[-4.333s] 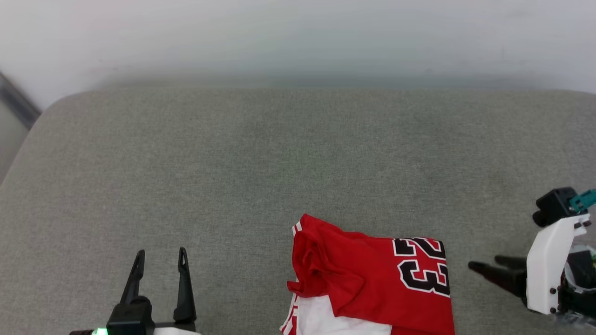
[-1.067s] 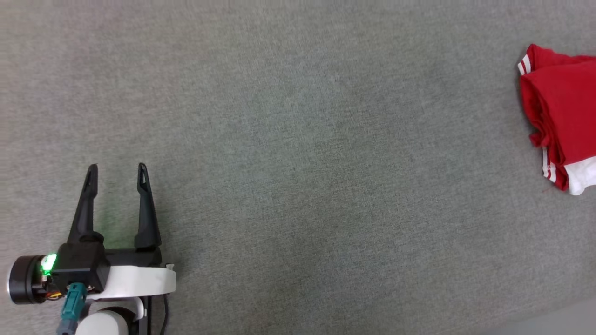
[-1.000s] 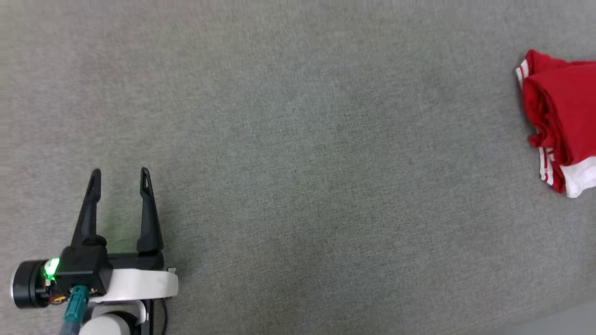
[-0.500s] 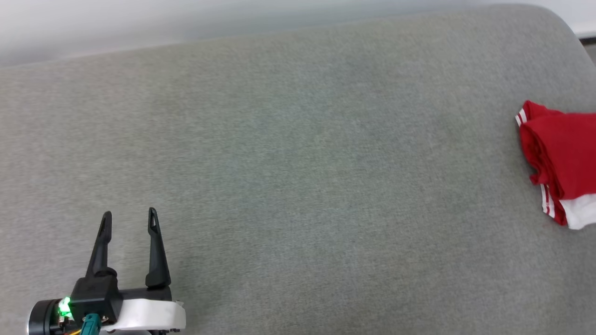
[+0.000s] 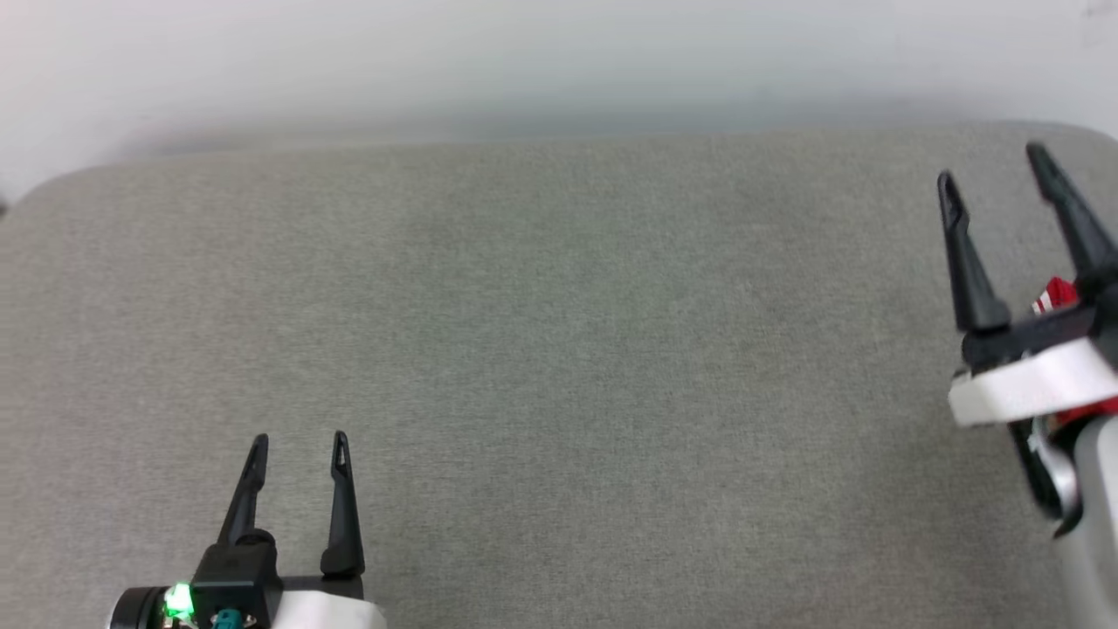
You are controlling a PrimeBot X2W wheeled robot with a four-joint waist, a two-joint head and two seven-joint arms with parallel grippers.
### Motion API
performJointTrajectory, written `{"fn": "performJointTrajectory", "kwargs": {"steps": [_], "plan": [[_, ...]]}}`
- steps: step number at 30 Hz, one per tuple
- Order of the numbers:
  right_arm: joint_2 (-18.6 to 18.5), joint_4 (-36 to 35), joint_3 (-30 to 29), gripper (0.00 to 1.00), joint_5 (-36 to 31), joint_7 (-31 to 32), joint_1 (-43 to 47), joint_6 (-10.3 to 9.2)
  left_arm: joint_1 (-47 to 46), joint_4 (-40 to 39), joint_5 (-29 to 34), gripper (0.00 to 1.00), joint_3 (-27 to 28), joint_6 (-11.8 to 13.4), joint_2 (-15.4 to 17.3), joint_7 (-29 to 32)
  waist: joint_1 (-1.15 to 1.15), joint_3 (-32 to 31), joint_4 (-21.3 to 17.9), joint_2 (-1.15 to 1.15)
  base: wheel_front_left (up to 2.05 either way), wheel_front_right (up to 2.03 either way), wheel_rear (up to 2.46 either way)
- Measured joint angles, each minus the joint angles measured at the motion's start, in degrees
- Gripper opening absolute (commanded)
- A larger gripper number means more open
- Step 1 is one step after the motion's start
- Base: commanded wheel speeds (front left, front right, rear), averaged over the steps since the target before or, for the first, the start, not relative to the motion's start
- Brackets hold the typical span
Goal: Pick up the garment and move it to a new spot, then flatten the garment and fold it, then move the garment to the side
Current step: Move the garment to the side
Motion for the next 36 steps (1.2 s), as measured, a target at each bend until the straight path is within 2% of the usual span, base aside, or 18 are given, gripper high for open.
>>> {"fn": "performJointTrajectory", "kwargs": {"steps": [12, 18, 23, 36], "plan": [[10.58, -5.35, -6.43, 1.0, 0.66, -0.01, 18.52, -0.01, 2.74, 1.6, 0.98, 1.0, -1.33, 0.23, -0.01, 0.0, -0.01, -5.5, 1.78, 0.0, 0.0, 0.0, 0.0], [14.02, -7.94, -9.21, 1.0, 0.68, 0.0, 26.35, -0.01, 3.81, 1.86, 1.03, 1.0, -1.82, 0.25, -0.01, 0.0, -0.01, -7.19, 1.71, 0.0, 0.0, 0.0, 0.0], [15.48, -10.05, -9.39, 1.0, 0.79, 0.0, 31.06, -0.01, 4.49, 1.83, 1.02, 1.0, -2.25, 0.24, -0.01, 0.0, -0.01, -7.79, 1.71, 0.0, 0.0, 0.0, 0.0], [15.75, -12.12, -8.58, 1.0, 4.74, 0.0, 37.6, -0.01, 5.88, 1.04, -0.05, 1.0, -2.4, -0.87, -0.01, 0.0, 0.0, -8.94, 2.38, 0.0, 0.0, 0.0, 0.0]]}}
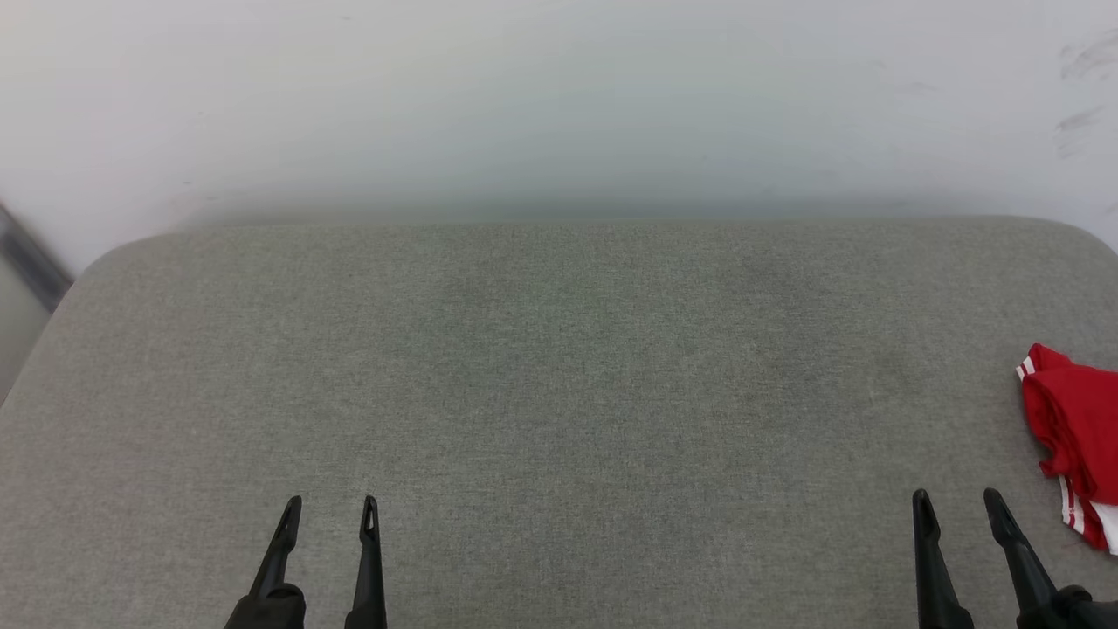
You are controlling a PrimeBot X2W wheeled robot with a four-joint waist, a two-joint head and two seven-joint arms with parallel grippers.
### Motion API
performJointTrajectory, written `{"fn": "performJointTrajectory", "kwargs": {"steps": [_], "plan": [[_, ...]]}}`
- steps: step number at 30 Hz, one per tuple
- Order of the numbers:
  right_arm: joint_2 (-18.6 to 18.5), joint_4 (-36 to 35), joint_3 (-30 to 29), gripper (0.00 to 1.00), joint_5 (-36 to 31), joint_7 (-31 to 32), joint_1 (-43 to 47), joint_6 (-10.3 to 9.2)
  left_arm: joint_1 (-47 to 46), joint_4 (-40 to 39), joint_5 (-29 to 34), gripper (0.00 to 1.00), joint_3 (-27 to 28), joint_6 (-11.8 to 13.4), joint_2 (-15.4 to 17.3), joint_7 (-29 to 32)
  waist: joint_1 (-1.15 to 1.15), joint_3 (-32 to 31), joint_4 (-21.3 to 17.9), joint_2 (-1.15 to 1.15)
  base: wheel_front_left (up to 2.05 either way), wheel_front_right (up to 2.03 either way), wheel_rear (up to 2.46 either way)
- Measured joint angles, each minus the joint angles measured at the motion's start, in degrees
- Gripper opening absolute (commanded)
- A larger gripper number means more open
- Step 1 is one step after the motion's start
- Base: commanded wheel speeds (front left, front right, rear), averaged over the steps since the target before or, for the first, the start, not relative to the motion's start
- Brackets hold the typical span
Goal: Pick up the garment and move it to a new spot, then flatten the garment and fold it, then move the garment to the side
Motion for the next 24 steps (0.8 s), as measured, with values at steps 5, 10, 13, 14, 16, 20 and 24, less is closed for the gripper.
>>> {"fn": "performJointTrajectory", "kwargs": {"steps": [5, 10, 13, 14, 16, 20, 24], "plan": [[0.01, -0.01, 0.35, 1.0, 0.48, -0.01, 0.34, 0.0, 0.14, -0.11, -0.01, 1.0, 0.0, -0.15, -0.01, 0.0, 0.0, 0.04, 0.02, 0.0, 0.0, 0.0, 0.0], [0.01, 0.82, 0.59, 0.0, 0.53, 0.02, 0.36, 0.0, 0.2, 0.76, -0.19, 0.0, 0.01, -0.16, 0.0, 0.03, 0.0, 0.04, 0.01, 0.0, 0.0, 0.0, 0.0], [0.01, 2.4, 0.65, 0.0, 0.54, 0.07, 0.46, 0.0, 0.24, 2.37, -0.38, 0.0, -0.22, -0.15, -0.01, 0.29, 0.0, 0.04, 0.01, 0.0, 0.0, 0.0, 0.0], [0.01, 2.91, 0.67, 0.0, 0.56, 0.07, 0.49, 0.0, 0.25, 2.89, -0.55, 0.0, -0.3, -0.15, -0.01, 0.31, 0.0, 0.05, 0.01, 0.0, 0.0, 0.0, 0.0], [0.01, 3.36, 0.75, 0.0, 2.21, 0.49, 0.54, 0.0, 0.3, 3.1, -2.22, 0.0, -0.34, -0.16, 0.0, 0.56, 0.0, 0.07, -0.02, 0.0, 0.0, 0.0, 0.0], [-0.05, 4.01, 0.92, 0.0, 7.01, 1.26, 0.19, 0.0, 0.15, 3.63, -7.56, 0.0, -0.31, -0.37, 0.12, 1.4, 0.01, 0.11, -0.1, 0.0, 0.0, 0.0, 0.0], [-0.2, 4.87, 1.1, 0.0, 11.58, 2.11, -0.81, 0.0, -0.55, 4.47, -12.67, 0.0, -0.22, -1.04, 0.32, 2.32, 0.01, 0.14, -0.17, 0.0, 0.0, 0.0, 0.0]]}}
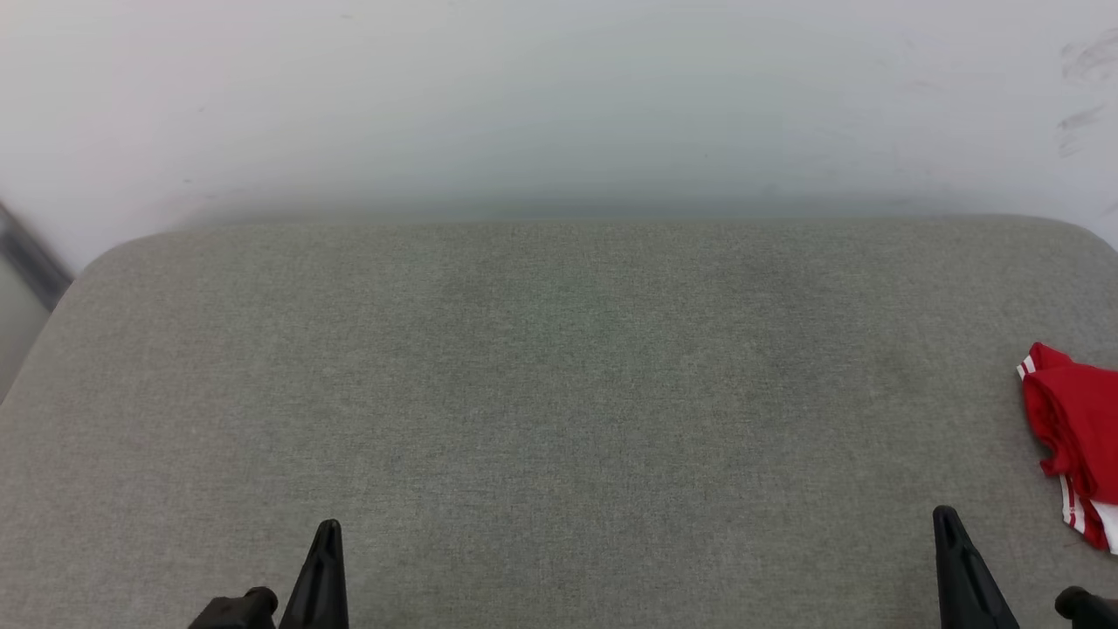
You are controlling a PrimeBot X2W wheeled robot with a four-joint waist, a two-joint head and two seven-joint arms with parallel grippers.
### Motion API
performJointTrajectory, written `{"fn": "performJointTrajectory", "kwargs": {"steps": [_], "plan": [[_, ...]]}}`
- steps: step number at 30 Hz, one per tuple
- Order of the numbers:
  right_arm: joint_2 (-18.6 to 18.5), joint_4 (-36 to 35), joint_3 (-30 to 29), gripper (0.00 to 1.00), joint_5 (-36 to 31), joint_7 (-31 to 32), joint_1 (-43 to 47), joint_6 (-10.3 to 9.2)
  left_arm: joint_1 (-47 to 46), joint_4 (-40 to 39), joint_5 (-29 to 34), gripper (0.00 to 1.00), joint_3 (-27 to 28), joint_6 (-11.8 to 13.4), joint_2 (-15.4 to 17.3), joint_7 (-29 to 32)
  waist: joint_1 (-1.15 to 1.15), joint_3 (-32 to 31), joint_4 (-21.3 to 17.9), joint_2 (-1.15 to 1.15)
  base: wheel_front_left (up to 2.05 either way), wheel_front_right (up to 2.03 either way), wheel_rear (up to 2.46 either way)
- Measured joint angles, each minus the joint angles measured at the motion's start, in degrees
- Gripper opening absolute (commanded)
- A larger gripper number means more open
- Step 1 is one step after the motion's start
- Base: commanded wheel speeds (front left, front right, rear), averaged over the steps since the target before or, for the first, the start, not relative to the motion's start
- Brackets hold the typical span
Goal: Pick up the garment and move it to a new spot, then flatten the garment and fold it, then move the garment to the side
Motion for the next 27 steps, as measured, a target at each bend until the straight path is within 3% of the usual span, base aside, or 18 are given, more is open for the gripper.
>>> {"fn": "performJointTrajectory", "kwargs": {"steps": [27], "plan": [[-0.99, 4.06, 0.33, 0.0, 25.83, 5.26, -6.11, 0.0, -5.89, 4.42, -28.25, 0.0, 1.31, -2.72, 1.32, 4.99, 0.0, 0.22, -0.47, 0.0, 0.0, 0.0, 0.0]]}}
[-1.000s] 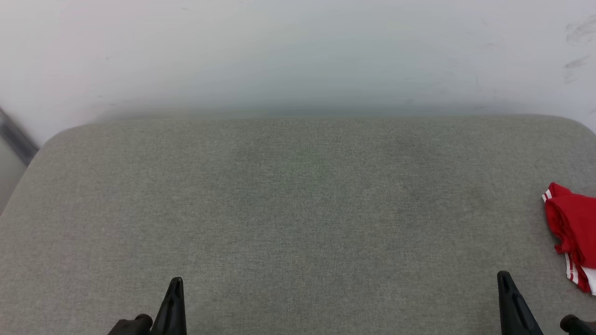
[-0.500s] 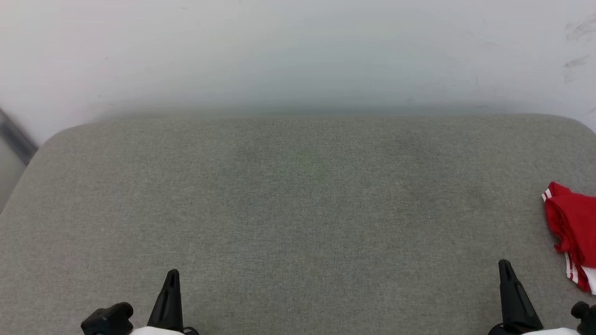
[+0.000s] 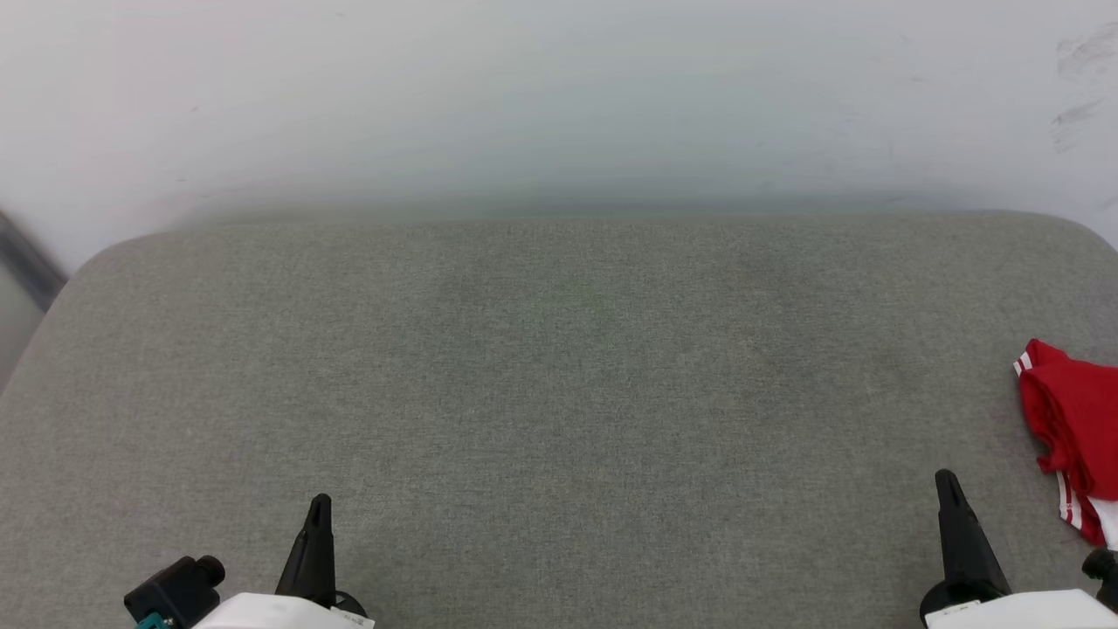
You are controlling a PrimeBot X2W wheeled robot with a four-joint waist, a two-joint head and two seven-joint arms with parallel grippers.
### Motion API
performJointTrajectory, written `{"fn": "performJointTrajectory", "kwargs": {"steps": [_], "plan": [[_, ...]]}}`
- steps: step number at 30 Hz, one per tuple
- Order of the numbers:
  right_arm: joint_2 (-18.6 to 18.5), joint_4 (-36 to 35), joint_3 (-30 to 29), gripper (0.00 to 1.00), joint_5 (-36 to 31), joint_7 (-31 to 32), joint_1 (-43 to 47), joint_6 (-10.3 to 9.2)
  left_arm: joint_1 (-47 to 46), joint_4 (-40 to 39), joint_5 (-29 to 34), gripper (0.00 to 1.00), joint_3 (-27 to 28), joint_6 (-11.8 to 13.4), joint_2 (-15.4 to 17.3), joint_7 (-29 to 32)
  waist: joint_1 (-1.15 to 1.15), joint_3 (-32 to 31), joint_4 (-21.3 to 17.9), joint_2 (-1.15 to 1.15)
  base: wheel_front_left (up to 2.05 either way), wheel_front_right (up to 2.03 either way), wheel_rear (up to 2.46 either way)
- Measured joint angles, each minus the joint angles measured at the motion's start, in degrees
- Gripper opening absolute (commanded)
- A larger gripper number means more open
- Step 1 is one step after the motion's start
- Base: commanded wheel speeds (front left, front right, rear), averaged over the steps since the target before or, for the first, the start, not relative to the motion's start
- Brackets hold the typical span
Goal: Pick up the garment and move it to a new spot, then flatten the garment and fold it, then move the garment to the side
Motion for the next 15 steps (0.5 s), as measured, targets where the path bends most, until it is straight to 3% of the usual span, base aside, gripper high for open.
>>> {"fn": "performJointTrajectory", "kwargs": {"steps": [15], "plan": [[-0.26, 1.92, -0.2, 0.0, 12.4, 2.82, -3.22, -0.01, -2.54, 1.85, -13.69, 0.0, 0.93, -1.42, 0.19, 2.68, 0.0, 0.15, -0.3, 0.0, 0.0, 0.0, 0.0]]}}
